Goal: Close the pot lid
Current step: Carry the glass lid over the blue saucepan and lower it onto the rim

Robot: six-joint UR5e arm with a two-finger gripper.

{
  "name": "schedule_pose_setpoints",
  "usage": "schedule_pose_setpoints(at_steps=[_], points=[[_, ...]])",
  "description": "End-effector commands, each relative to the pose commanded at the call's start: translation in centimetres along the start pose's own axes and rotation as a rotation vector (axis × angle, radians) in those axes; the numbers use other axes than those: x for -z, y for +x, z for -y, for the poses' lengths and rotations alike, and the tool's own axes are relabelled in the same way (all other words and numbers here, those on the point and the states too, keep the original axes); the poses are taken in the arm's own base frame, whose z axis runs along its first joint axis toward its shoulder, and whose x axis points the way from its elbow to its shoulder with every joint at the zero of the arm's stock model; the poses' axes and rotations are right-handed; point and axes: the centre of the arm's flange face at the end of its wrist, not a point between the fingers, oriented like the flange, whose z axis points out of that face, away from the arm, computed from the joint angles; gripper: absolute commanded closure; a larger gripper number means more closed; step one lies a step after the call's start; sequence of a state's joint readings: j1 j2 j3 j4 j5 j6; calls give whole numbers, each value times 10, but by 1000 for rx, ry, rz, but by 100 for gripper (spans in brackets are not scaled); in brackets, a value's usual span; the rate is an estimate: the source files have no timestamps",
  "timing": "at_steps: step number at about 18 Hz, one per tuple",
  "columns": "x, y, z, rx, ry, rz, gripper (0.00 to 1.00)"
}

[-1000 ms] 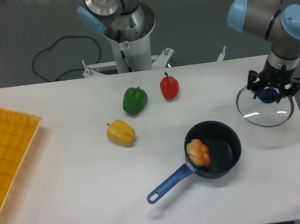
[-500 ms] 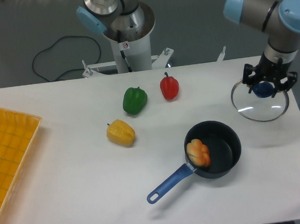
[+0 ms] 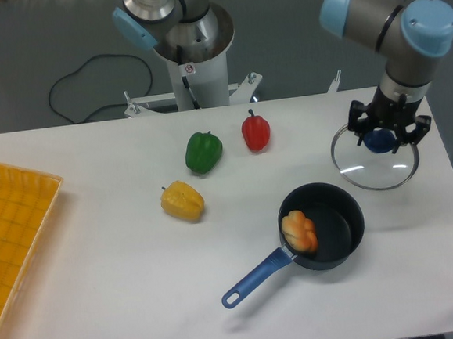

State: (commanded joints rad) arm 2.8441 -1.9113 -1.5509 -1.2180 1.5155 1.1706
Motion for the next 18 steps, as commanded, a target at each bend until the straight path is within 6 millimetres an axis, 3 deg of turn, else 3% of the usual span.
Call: schedule_pose_setpoints(at_steps=[9,18], points=[[-12,27,44,2,1,-1,52],[-36,52,88,31,12,10,52]])
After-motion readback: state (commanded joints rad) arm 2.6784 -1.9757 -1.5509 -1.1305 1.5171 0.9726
